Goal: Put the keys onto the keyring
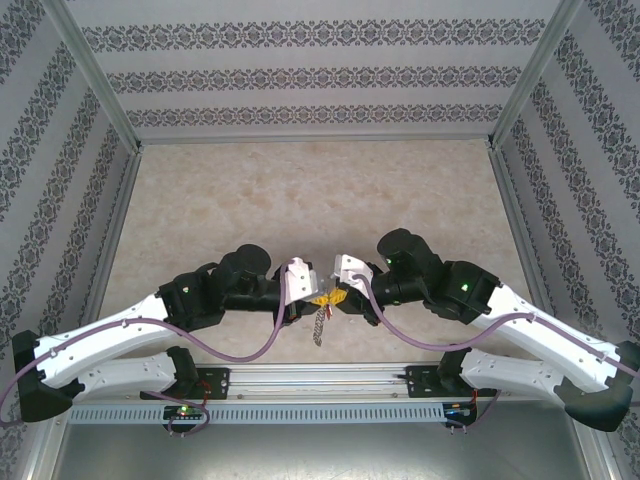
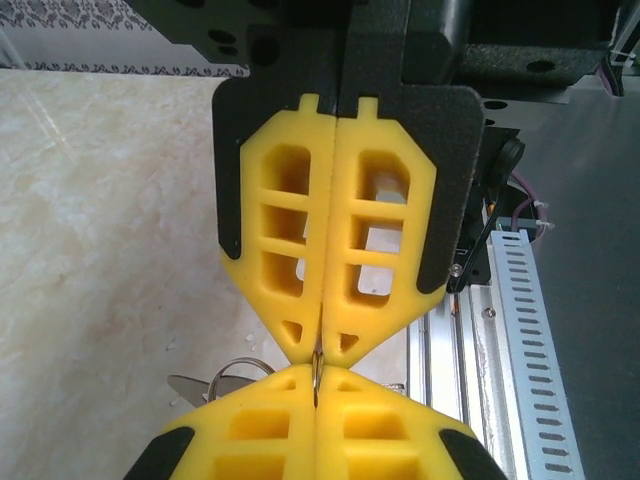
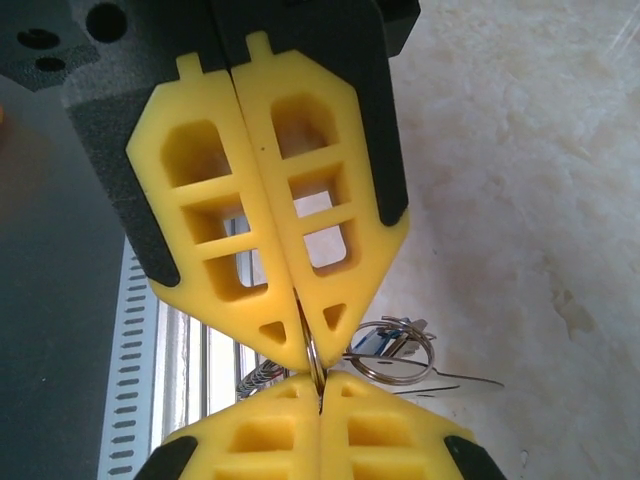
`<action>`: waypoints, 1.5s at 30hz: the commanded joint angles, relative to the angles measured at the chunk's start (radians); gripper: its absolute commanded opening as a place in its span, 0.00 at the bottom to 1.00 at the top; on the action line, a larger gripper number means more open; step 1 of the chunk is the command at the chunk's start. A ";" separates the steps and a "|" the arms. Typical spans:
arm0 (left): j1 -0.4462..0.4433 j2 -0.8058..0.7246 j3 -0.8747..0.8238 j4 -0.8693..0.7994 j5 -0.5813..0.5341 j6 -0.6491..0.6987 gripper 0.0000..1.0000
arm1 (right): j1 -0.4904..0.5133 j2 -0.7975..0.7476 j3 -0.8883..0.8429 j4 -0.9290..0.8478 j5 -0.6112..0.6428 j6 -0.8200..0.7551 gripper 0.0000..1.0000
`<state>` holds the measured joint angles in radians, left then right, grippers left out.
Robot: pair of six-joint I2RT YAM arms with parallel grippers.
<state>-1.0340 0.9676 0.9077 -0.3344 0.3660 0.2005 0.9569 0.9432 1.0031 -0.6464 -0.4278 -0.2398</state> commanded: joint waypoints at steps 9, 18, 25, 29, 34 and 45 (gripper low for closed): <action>-0.008 -0.084 -0.049 0.110 0.053 -0.016 0.00 | -0.006 -0.087 -0.070 0.118 -0.072 0.028 0.23; -0.008 -0.127 -0.114 0.253 0.112 -0.027 0.00 | -0.003 -0.123 -0.106 0.142 -0.156 0.060 0.24; -0.008 -0.145 -0.131 0.275 0.126 -0.033 0.00 | -0.003 -0.109 -0.107 0.143 -0.155 0.065 0.22; -0.008 -0.161 -0.141 0.290 0.130 -0.038 0.00 | -0.003 -0.103 -0.106 0.146 -0.174 0.065 0.21; -0.008 -0.157 -0.143 0.289 0.129 -0.038 0.00 | -0.004 -0.102 -0.105 0.146 -0.164 0.061 0.15; -0.008 -0.156 -0.144 0.287 0.134 -0.035 0.00 | -0.003 -0.093 -0.104 0.156 -0.168 0.059 0.05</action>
<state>-1.0340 0.8242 0.7650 -0.1173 0.4828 0.1772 0.9573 0.8444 0.9073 -0.5224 -0.5701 -0.1810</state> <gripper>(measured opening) 0.046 0.058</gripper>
